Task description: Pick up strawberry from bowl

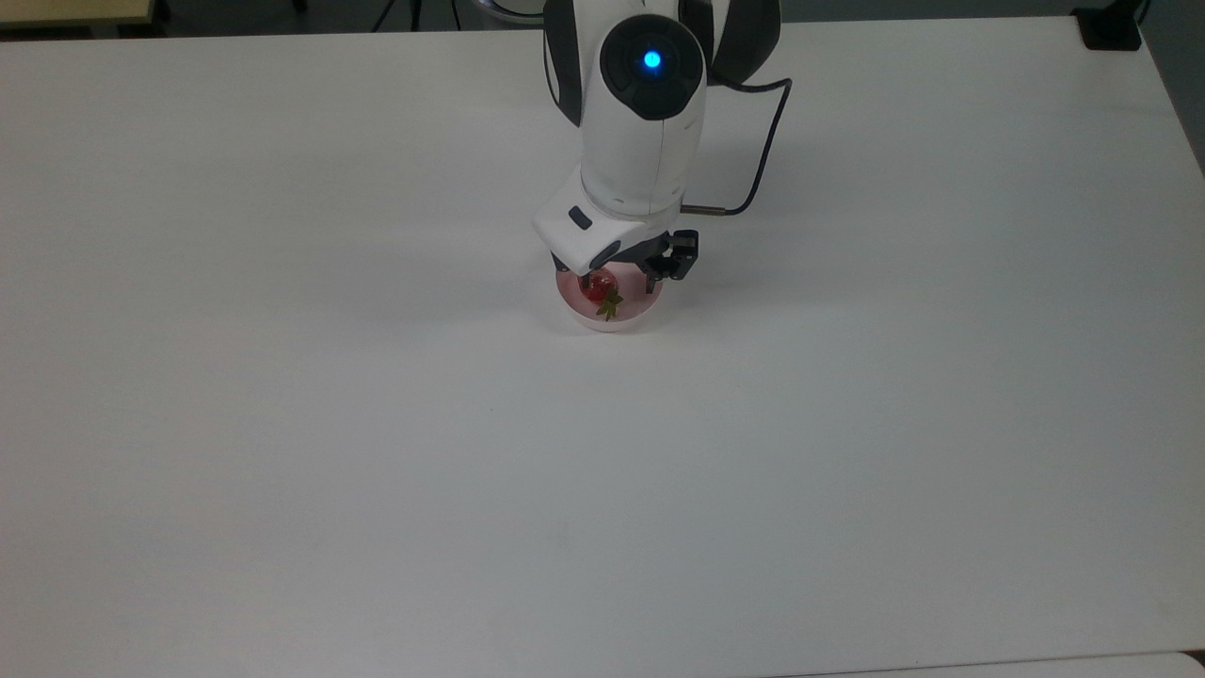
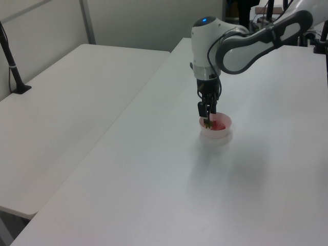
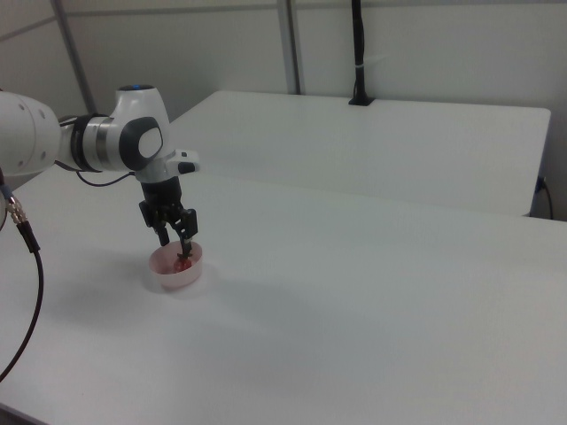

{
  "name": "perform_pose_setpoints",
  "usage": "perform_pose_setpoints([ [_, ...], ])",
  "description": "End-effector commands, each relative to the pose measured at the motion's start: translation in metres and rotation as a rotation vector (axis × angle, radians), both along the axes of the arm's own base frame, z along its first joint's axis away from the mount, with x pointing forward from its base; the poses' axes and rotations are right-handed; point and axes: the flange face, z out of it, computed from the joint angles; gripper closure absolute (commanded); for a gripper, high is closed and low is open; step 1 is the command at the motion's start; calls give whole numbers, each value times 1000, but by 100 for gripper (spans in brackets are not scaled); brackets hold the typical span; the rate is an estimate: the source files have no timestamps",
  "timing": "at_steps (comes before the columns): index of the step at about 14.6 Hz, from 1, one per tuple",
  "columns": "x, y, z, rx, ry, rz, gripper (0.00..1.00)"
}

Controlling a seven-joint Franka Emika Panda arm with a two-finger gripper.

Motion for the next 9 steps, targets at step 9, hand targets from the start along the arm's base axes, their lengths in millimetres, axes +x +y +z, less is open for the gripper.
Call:
perform_pose_setpoints([
  [9, -4, 5, -37, -46, 36, 20, 26],
])
